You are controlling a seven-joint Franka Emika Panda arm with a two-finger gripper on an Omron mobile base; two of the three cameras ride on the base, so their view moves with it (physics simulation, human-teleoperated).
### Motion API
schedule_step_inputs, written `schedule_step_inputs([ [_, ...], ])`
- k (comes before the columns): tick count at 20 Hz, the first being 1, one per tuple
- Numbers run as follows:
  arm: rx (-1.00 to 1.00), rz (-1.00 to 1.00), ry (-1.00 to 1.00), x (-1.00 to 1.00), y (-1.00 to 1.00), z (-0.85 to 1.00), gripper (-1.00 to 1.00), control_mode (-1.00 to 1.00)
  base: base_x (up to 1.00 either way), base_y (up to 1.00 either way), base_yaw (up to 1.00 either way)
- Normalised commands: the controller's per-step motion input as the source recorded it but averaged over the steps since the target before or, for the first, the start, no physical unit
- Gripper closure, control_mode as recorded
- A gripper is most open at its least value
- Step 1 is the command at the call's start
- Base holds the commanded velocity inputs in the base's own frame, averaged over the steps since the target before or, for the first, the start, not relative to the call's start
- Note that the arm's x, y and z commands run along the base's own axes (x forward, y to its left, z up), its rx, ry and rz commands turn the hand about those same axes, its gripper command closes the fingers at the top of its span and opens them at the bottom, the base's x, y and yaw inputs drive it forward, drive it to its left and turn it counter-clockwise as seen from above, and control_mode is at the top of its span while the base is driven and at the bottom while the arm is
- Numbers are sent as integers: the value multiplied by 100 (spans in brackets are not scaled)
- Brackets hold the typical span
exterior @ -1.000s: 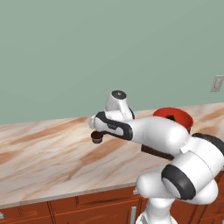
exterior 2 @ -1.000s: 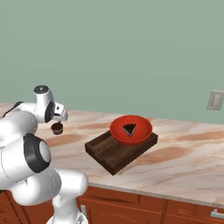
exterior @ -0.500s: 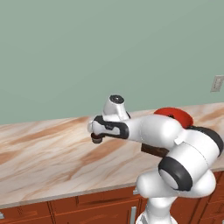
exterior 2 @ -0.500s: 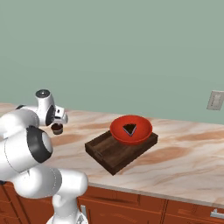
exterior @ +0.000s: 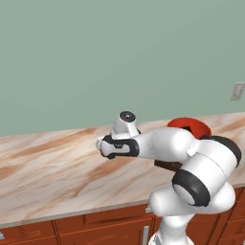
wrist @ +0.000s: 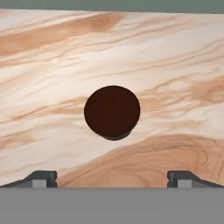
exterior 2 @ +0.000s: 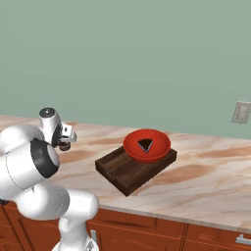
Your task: Place the bowl with cake and the cupcake onto the tray.
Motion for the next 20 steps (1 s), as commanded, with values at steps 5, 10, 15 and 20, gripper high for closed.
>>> schedule_step_inputs([
  [5,0,0,-2,5,0,-11,-100,-100,0,0,0],
  [10,0,0,0,4,0,-4,-100,-100,0,0,0],
  [15,0,0,0,9,0,-1,-100,-100,0,0,0],
  [20,0,0,0,8,0,-1,-100,-100,0,0,0],
])
